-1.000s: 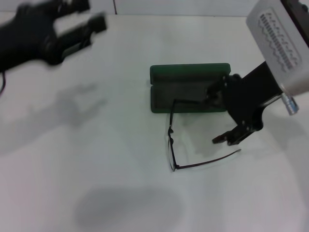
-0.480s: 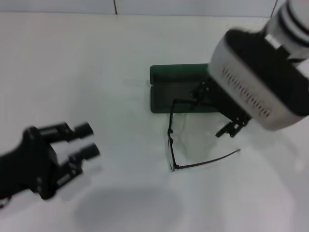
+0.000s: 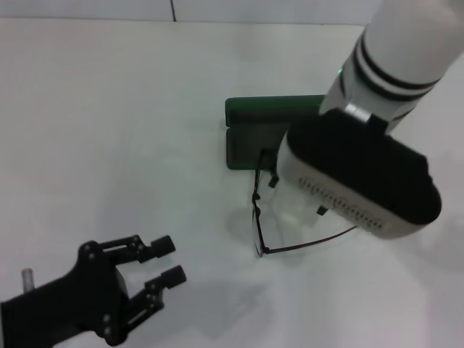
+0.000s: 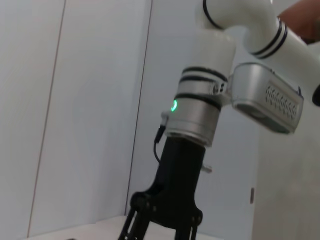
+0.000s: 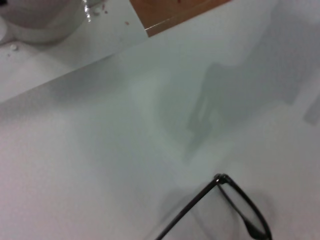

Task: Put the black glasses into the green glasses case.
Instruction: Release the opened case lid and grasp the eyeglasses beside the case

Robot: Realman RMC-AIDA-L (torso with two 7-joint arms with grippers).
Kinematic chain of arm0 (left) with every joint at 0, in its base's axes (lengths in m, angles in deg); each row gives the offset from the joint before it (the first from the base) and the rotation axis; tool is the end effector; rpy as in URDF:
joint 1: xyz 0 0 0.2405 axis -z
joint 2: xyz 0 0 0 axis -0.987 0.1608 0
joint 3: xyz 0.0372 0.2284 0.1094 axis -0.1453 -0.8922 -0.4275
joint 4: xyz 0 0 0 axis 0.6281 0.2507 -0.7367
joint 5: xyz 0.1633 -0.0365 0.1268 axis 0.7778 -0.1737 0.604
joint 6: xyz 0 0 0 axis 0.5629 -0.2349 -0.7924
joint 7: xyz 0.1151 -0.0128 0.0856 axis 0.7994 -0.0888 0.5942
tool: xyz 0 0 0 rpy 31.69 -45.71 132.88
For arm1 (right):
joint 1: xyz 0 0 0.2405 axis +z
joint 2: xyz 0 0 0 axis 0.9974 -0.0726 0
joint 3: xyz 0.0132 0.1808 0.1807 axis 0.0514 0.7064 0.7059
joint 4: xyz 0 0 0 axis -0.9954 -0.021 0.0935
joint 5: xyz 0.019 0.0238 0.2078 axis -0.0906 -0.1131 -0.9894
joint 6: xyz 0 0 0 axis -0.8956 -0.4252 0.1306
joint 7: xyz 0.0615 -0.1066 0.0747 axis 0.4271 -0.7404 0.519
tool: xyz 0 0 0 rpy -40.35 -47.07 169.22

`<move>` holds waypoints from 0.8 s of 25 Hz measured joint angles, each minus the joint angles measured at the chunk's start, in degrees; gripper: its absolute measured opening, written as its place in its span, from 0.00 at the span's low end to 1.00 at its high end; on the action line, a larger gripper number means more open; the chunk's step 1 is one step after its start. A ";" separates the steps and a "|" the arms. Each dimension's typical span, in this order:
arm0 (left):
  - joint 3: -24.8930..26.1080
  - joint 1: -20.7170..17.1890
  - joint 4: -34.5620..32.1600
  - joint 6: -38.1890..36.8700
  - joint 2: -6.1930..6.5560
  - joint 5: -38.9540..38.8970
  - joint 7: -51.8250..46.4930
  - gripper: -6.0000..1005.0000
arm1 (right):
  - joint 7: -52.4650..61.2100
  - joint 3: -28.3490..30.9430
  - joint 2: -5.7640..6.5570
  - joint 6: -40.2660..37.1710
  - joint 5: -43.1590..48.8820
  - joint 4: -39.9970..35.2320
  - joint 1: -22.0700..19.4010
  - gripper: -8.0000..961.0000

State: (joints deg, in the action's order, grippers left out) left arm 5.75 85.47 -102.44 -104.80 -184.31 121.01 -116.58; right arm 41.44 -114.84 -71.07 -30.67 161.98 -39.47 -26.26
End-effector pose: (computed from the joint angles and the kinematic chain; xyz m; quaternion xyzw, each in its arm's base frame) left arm -0.3093 0.1622 -0.0122 -0.8777 -0.1292 -0.4246 0.1808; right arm 0.0303 0.3275 -0.0667 0.7918 0.5394 0.2690 0.0986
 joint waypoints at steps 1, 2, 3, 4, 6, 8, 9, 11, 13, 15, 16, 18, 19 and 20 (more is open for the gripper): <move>-0.03 0.09 0.64 0.34 -0.02 0.24 0.72 0.33 | -0.17 -0.84 -0.01 0.78 -0.06 0.23 0.35 0.76; -0.03 0.13 0.99 0.58 -0.01 0.29 1.03 0.33 | -0.35 -1.42 -0.01 1.50 -0.07 0.47 0.63 0.76; -0.03 0.16 1.23 0.76 -0.02 0.41 1.25 0.33 | -0.70 -1.97 -0.02 2.48 -0.08 0.81 0.99 0.76; -0.04 0.22 1.29 0.85 -0.02 0.48 1.34 0.33 | -1.02 -2.40 -0.02 3.30 -0.10 1.22 1.22 0.76; -0.03 0.35 1.29 0.87 -0.03 0.51 1.37 0.33 | -2.48 -3.99 -0.02 6.38 -0.18 2.96 1.71 0.75; -0.03 0.47 1.29 0.87 -0.06 0.50 1.41 0.32 | -3.63 -5.35 -0.02 8.73 -0.34 4.34 1.77 0.75; -0.02 0.53 1.31 0.87 -0.07 0.45 1.43 0.32 | -4.75 -6.34 -0.03 10.51 -0.61 5.45 1.77 0.74; -0.01 0.60 1.35 0.87 -0.11 0.34 1.46 0.32 | -7.41 -7.81 -0.02 13.96 -1.53 7.50 1.66 0.74; 0.00 0.67 1.49 0.87 -0.20 0.26 1.49 0.32 | -10.18 -8.99 -0.02 17.03 -2.71 9.18 1.34 0.74; 0.10 0.67 1.61 0.87 -0.25 0.25 1.49 0.31 | -11.81 -9.99 -0.02 19.44 -3.23 10.43 1.13 0.73; 0.19 0.64 1.64 0.87 -0.25 0.22 1.50 0.31 | -12.58 -10.40 -0.02 20.67 -3.30 11.21 1.13 0.73; 0.39 0.52 1.66 0.87 -0.26 0.16 1.51 0.31 | -13.43 -10.67 -0.02 21.71 -3.71 12.05 1.14 0.73; 0.43 0.43 1.66 0.87 -0.26 0.13 1.51 0.31 | -14.68 -10.79 -0.02 22.76 -4.93 13.29 1.44 0.73; 0.45 0.37 1.66 0.87 -0.26 0.12 1.51 0.30 | -14.68 -10.79 -0.02 22.76 -4.93 13.29 1.44 0.73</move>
State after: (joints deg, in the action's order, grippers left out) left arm 6.20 85.84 -100.78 -103.93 -184.57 121.12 -115.07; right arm 26.75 -125.64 -71.09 -7.91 157.05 -26.18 -24.82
